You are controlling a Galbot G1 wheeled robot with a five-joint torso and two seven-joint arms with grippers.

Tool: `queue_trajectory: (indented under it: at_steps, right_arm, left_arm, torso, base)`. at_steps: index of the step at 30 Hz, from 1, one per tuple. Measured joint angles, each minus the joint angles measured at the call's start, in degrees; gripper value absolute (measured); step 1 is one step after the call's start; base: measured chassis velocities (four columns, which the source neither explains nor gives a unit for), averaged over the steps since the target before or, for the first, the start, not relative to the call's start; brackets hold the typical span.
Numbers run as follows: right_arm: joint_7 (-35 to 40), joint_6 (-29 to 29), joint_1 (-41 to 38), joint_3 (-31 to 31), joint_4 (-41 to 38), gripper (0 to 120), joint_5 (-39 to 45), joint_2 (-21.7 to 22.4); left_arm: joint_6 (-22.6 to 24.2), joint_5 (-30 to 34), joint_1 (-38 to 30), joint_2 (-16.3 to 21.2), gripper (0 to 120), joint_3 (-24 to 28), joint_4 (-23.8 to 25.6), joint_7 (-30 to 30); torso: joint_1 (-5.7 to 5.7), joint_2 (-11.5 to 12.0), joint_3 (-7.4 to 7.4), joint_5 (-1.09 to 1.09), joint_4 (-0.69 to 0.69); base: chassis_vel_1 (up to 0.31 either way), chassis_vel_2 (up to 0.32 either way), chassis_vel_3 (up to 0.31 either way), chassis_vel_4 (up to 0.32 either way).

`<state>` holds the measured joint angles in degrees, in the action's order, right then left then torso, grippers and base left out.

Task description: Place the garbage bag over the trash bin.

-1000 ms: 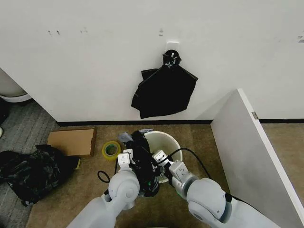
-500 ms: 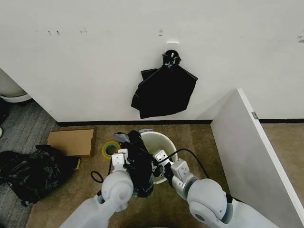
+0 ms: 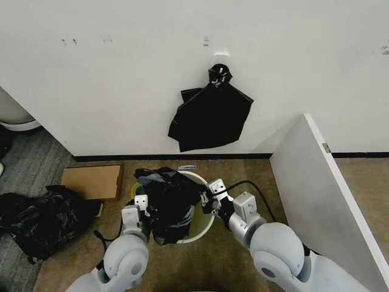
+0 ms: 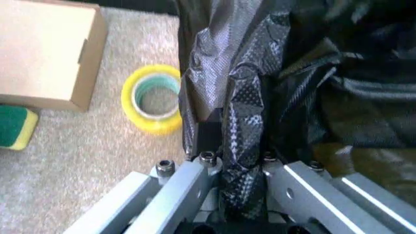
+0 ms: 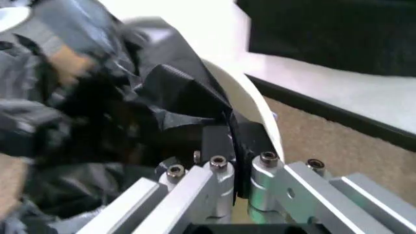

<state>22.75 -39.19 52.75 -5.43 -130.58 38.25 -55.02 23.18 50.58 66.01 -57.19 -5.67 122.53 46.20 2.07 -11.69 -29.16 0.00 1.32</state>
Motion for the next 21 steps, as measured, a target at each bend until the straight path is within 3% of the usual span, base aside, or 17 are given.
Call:
queue_trajectory:
  at_steps: [21]
  right_arm:
    - [3.3, -1.5, 3.5, 6.1, 2.0, 0, 0.5, 1.6]
  left_arm:
    - [-2.6, -0.1, 7.2, 1.3, 0, -2.2, 4.8, -1.3]
  torso:
    - [0.0, 0.0, 0.0, 0.01, -0.01]
  base:
    - [0.0, 0.0, 0.0, 0.0]
